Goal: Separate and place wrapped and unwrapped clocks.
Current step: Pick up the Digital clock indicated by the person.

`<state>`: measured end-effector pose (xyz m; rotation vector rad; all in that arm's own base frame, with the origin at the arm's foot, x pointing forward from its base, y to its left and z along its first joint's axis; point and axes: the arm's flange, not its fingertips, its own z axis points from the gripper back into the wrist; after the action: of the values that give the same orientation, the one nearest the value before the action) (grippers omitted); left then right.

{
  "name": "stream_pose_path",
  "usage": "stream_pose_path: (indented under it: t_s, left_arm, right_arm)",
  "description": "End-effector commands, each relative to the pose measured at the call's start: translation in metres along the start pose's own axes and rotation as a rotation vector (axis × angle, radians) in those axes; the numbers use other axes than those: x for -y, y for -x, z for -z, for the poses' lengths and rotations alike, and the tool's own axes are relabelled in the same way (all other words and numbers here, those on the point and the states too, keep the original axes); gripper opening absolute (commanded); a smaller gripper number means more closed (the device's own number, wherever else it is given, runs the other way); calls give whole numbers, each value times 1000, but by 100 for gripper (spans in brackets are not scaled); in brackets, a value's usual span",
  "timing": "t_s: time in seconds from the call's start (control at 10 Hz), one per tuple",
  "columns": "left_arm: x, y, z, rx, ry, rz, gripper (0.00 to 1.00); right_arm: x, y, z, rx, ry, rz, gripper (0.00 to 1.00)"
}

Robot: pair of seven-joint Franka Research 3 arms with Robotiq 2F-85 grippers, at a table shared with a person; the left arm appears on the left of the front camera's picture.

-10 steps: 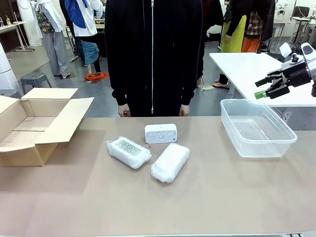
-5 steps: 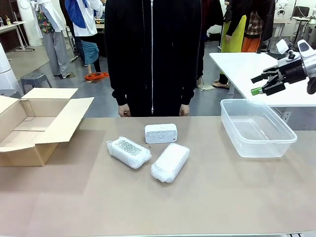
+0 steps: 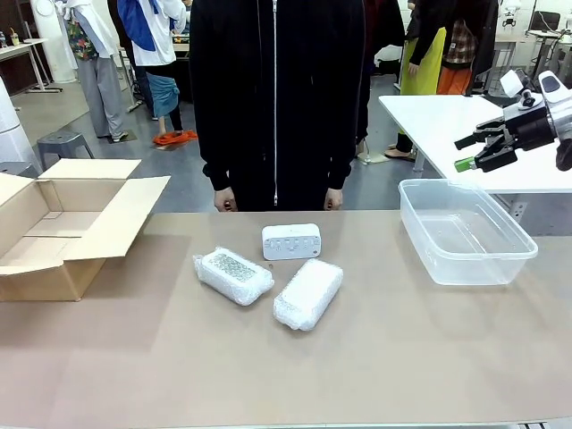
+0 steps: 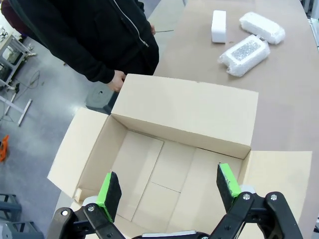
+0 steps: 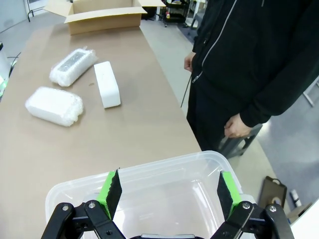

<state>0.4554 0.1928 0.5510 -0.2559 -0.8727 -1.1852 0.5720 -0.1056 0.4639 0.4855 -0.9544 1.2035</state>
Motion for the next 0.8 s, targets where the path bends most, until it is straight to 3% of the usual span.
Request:
stream_pose_path:
  t_s: [0.0,0.7]
  left_arm:
    - [-1,-1,1,20,-7,-1,100]
    - [-1,-1,1,20,-7,-1,100]
  right_arm:
    - [-1,-2,1,-12,2,8,100]
    - [-1,-2,1,-12,2,8,100]
